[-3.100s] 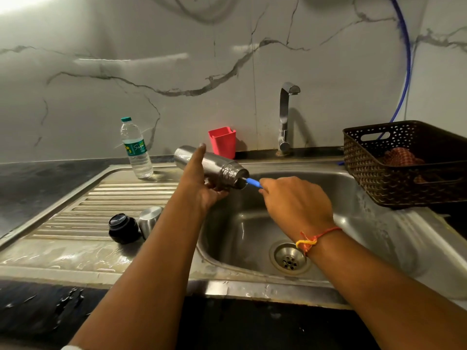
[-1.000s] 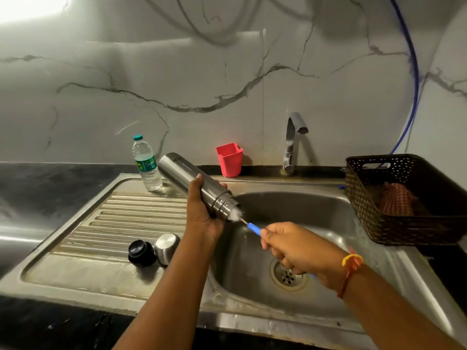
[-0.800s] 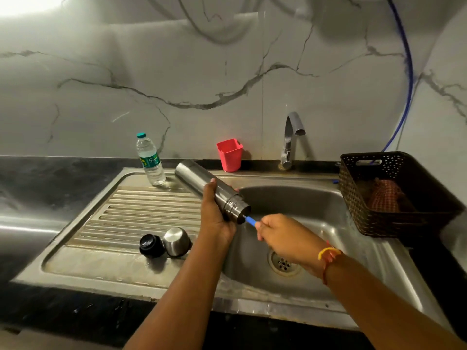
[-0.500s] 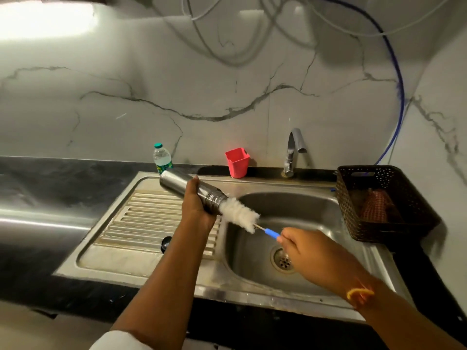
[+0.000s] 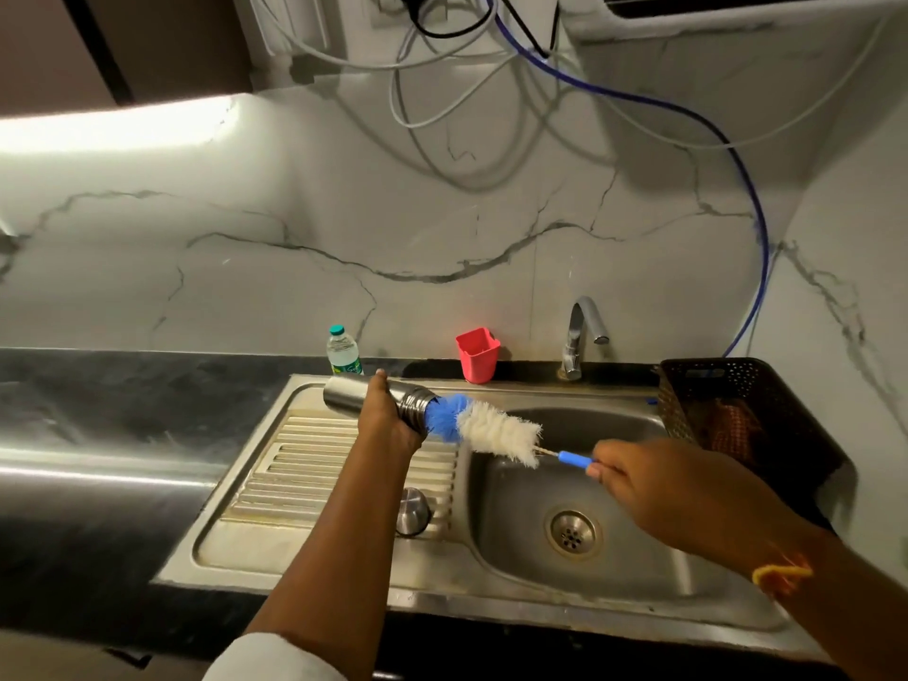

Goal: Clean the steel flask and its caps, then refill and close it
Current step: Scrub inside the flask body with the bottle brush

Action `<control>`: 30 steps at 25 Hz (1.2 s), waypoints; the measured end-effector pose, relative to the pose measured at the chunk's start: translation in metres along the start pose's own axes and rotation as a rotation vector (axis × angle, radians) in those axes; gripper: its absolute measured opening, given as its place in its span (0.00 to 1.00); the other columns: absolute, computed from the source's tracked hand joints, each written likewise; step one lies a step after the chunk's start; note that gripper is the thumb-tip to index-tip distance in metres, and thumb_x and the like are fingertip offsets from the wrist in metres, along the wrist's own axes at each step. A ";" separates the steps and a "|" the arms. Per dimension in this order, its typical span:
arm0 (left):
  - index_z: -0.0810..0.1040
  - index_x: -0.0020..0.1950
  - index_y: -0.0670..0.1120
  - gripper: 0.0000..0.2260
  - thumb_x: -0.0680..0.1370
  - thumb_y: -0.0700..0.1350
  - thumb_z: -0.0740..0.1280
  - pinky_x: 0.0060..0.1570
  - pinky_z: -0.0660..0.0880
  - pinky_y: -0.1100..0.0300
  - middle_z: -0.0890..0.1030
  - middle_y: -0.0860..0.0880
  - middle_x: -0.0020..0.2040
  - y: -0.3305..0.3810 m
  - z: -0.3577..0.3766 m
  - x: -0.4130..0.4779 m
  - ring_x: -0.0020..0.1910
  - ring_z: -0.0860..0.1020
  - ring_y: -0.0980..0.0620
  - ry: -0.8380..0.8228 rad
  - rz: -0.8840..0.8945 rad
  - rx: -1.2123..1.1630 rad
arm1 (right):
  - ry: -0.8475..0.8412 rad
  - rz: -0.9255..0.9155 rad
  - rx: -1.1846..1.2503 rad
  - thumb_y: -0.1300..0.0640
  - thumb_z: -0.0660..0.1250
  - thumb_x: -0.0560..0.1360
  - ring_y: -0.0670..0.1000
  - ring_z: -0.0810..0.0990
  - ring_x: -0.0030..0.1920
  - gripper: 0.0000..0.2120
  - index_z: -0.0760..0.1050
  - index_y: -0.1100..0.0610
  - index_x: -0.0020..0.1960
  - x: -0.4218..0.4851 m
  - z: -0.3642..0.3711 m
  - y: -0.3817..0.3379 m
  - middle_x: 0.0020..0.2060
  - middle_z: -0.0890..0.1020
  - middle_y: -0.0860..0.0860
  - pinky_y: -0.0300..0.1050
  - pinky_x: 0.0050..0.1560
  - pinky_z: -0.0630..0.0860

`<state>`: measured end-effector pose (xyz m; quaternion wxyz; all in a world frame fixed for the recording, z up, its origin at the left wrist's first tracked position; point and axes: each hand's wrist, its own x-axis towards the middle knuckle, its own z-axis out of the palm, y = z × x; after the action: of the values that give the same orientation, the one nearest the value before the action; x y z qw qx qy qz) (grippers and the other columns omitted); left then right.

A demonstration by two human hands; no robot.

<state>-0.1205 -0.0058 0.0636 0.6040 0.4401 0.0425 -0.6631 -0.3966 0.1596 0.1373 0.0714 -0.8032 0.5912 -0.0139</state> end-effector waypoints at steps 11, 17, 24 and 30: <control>0.72 0.66 0.41 0.28 0.75 0.57 0.74 0.51 0.83 0.40 0.85 0.39 0.53 0.044 -0.014 0.043 0.47 0.86 0.38 -0.038 -0.073 -0.111 | -0.055 -0.007 -0.168 0.44 0.51 0.83 0.47 0.73 0.35 0.15 0.73 0.49 0.49 0.070 -0.041 -0.027 0.36 0.74 0.46 0.43 0.37 0.68; 0.72 0.64 0.40 0.24 0.79 0.58 0.69 0.42 0.83 0.44 0.84 0.42 0.53 0.082 -0.015 0.048 0.48 0.85 0.42 -0.010 -0.017 -0.175 | -0.024 0.015 -0.288 0.41 0.54 0.81 0.47 0.72 0.39 0.12 0.75 0.43 0.53 0.093 -0.101 -0.021 0.41 0.75 0.44 0.48 0.44 0.70; 0.74 0.61 0.44 0.17 0.81 0.55 0.63 0.54 0.81 0.49 0.82 0.46 0.52 0.098 -0.029 0.046 0.54 0.83 0.48 -0.025 -0.037 0.024 | 0.016 0.211 -0.476 0.49 0.56 0.80 0.50 0.76 0.37 0.12 0.76 0.48 0.45 0.138 -0.111 0.019 0.36 0.77 0.48 0.44 0.36 0.71; 0.74 0.51 0.43 0.10 0.80 0.50 0.62 0.45 0.75 0.47 0.80 0.42 0.46 0.072 -0.036 0.024 0.45 0.78 0.44 -0.157 -0.162 0.199 | 0.085 0.276 -0.613 0.56 0.61 0.75 0.52 0.74 0.36 0.07 0.75 0.56 0.41 0.197 -0.093 0.004 0.33 0.75 0.51 0.47 0.41 0.73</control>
<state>-0.0378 -0.0226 0.0606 0.5033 0.4398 -0.0353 -0.7430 -0.3514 -0.0386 0.2166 -0.1970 -0.6984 0.6735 0.1408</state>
